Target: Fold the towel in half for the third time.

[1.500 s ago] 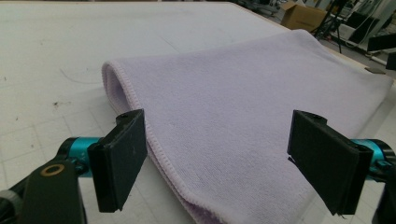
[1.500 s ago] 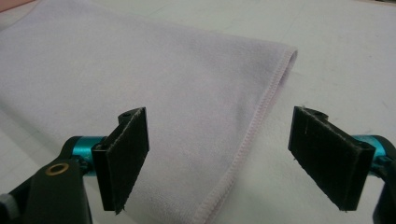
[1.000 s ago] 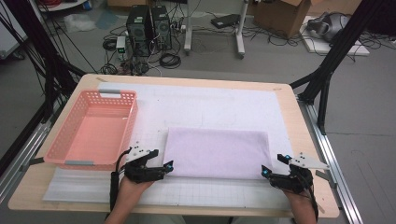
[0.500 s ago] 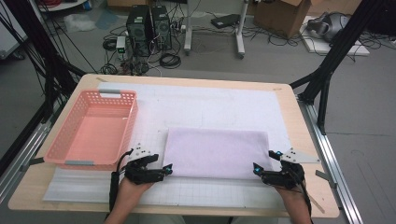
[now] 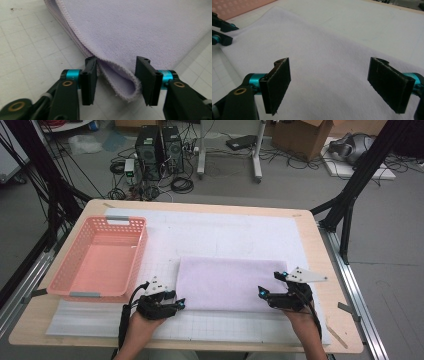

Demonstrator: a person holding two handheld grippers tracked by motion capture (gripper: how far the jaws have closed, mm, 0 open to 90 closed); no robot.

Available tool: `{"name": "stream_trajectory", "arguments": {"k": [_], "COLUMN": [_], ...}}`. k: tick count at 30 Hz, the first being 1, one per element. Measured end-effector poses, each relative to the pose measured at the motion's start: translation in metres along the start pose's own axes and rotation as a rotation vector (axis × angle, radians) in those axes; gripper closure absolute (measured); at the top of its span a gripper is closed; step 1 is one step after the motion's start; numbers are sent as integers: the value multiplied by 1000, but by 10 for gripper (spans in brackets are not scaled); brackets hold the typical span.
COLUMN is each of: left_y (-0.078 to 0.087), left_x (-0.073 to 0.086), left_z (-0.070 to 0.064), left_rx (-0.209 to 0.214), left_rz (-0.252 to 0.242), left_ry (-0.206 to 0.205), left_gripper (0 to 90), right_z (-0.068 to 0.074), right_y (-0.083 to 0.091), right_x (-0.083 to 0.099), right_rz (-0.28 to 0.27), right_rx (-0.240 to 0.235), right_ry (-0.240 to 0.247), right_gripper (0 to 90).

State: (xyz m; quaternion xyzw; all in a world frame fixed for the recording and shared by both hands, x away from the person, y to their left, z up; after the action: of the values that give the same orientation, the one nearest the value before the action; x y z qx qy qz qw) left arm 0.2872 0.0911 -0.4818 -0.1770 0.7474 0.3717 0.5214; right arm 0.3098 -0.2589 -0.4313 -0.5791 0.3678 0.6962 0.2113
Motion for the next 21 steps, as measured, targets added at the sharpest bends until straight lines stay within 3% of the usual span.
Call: {"name": "stream_trajectory", "arguments": {"k": [9, 17, 21], "left_y": [-1, -2, -2], "left_x": [0, 0, 1], "left_z": [-2, -1, -1], "left_rx": [-10, -17, -17], "left_rz": [-5, -11, -14], "left_ry": [36, 98, 111], "left_gripper": [746, 779, 780], "right_z": [3, 11, 18], "right_y": [-30, -70, -93], "right_x": [-14, -30, -35], "right_rz": [38, 97, 127], "right_rx": [-37, -91, -126], "right_ry": [14, 47, 57], "right_gripper": [179, 180, 201]}}
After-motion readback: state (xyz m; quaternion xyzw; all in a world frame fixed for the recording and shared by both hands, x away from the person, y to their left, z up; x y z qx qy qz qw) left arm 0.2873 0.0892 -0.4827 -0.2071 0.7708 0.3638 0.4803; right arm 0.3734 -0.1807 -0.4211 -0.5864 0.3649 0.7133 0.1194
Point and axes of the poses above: each handheld gripper's, and its own axes: y roughly backward along the jaws, x roughly out of its underside, z roughly to its left, the point moved 5 cm from there along -y, roughly forward along the jaws, and after that the axes turned 14 degrees about -z, right-handed, at the moved point
